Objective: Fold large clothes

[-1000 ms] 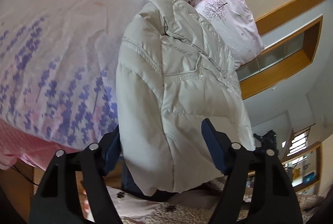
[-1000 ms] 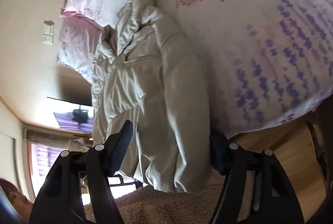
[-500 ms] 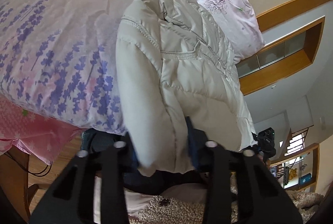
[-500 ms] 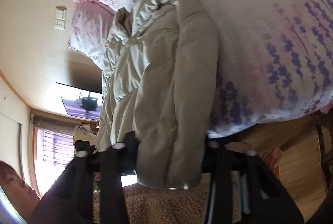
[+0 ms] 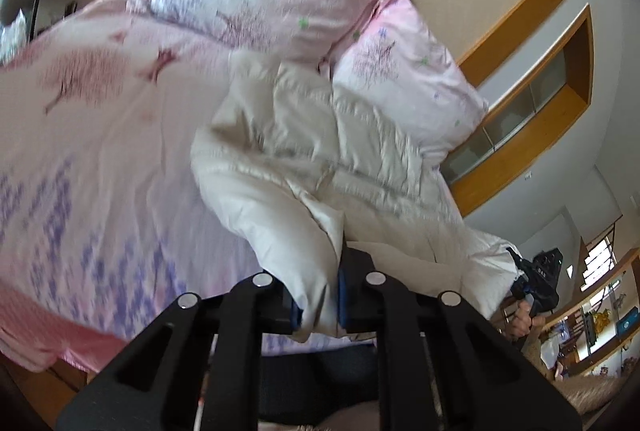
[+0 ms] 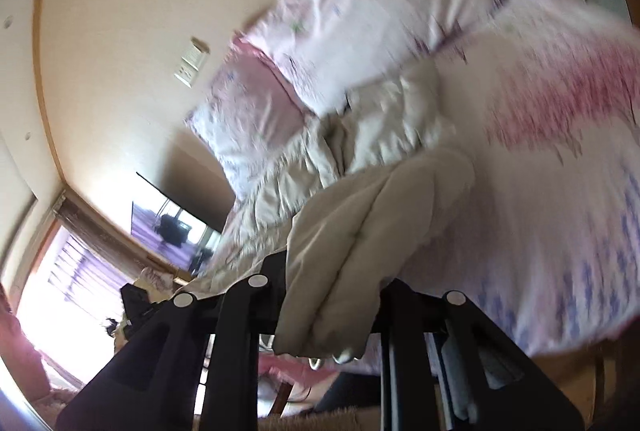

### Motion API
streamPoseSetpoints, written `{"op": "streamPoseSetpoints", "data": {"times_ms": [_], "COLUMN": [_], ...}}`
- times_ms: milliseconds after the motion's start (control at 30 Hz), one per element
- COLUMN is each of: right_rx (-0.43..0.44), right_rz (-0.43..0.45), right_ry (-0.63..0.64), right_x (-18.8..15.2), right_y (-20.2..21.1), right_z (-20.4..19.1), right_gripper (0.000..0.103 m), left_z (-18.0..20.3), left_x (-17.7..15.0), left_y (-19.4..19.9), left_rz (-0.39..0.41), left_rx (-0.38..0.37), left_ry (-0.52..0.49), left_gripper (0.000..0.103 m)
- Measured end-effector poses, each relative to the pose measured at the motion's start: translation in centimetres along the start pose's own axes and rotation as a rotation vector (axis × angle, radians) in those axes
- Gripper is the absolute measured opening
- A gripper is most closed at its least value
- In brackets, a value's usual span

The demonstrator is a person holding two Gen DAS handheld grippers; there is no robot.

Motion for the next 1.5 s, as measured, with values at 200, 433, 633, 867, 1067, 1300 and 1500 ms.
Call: {"op": "streamPoseSetpoints", "data": {"times_ms": [200, 433, 633, 867, 1067, 1300, 1500], "right_rx": [-0.051, -0.123, -0.184, -0.319, -0.444, -0.494, -0.436], "right_rz": [0.086, 0.157, 0.185, 0.162, 0.111, 0.117, 0.146], "right_ry": [0.130, 0.173, 0.139, 0.005, -0.213, -0.457, -0.527], "right_x": [5.1, 10.9, 15.7, 18.2, 17.2, 16.7, 17.2], "right_y": [-1.5, -5.8, -10.7, -16.4, -19.4, -20.7, -21.0], "right_z": [-3.1, -4.2, -2.3, 5.3, 12.4, 16.2, 16.9], "right_gripper": [0.017, 0.017, 0.017, 0.017, 0.017, 0.036, 0.067], "left_z": [1.5, 2.9, 2.8, 1.4, 0.0, -1.1, -1.5], "left_x": [6.4, 15.2, 20.5, 24.6, 24.8, 24.6, 24.2], "left_y": [0.2, -2.7, -6.7, -14.3, -21.0, -25.7, -27.4], "left_rz": [0.086, 0.128, 0.116, 0.061, -0.020, -0.119, -0.173], "left_rx": [0.036, 0.112, 0.134, 0.190, 0.243, 0.259, 0.239], "left_ry": [-0.002, -0.009, 0.031, 0.095, 0.125, 0.168, 0.221], "left_gripper": [0.014, 0.014, 0.014, 0.014, 0.015, 0.020, 0.031]}}
Point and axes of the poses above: each gripper's, at about its wrist camera, not at the fingertips, and y roughly against the way its jaws point, z to its right, x to its top, the point moved 9 cm from there along -y, roughly the way its jaws point, and after that the axes turned 14 degrees about x, right-handed, at the moved point
